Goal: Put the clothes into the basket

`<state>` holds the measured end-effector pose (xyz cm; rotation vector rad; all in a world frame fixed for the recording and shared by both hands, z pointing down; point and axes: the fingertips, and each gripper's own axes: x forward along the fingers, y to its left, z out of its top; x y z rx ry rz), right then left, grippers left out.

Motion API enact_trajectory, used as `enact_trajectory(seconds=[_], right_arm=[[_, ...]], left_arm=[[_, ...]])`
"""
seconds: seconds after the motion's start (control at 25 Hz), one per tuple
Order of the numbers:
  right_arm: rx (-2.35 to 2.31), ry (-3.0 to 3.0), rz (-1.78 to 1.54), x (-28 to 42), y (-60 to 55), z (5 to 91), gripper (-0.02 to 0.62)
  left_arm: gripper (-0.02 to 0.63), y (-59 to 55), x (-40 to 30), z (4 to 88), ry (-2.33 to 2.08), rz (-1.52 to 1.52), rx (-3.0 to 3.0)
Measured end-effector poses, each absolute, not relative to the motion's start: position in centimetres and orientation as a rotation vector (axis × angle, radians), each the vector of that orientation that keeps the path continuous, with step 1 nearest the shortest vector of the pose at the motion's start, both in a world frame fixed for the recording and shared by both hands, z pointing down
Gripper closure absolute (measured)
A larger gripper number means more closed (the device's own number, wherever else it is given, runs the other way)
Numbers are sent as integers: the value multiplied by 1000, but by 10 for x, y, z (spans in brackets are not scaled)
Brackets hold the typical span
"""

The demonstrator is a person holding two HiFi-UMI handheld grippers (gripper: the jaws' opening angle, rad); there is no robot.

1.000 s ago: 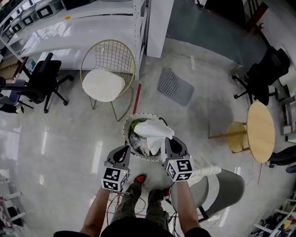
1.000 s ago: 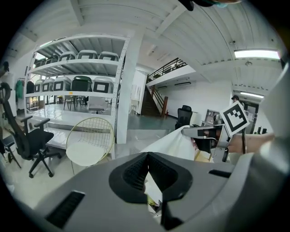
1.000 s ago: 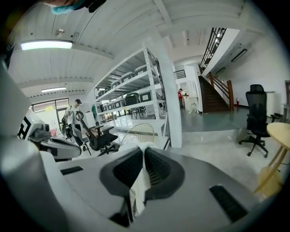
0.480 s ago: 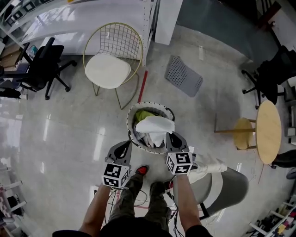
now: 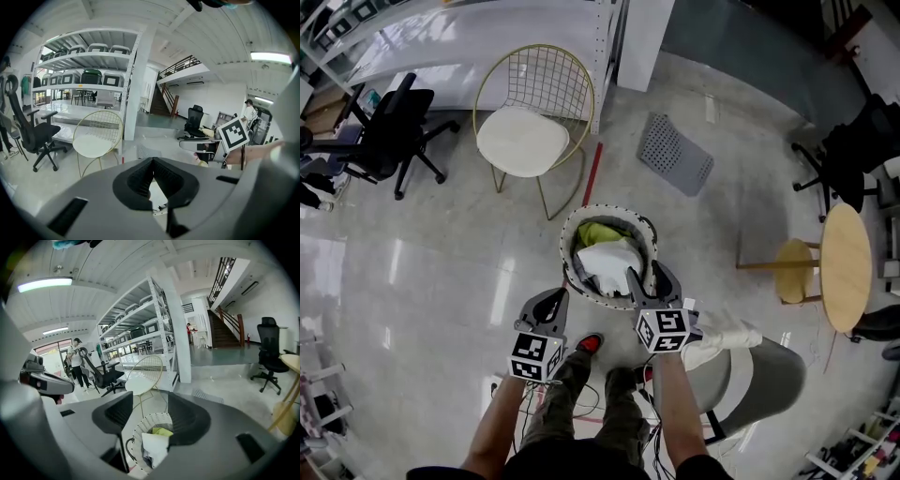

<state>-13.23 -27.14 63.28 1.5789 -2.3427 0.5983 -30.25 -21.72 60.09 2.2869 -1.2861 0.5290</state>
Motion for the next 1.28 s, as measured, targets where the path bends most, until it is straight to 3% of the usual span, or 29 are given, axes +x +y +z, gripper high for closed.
enact_trajectory(seconds=[0.76, 1.28], right_arm=[[1750, -2356, 459, -99, -228, 553, 365], [2031, -2227, 265, -29, -162, 481, 517]], left_arm=[[598, -207, -271, 546, -1236, 489, 2427], [598, -190, -197, 497, -1048, 435, 2606]])
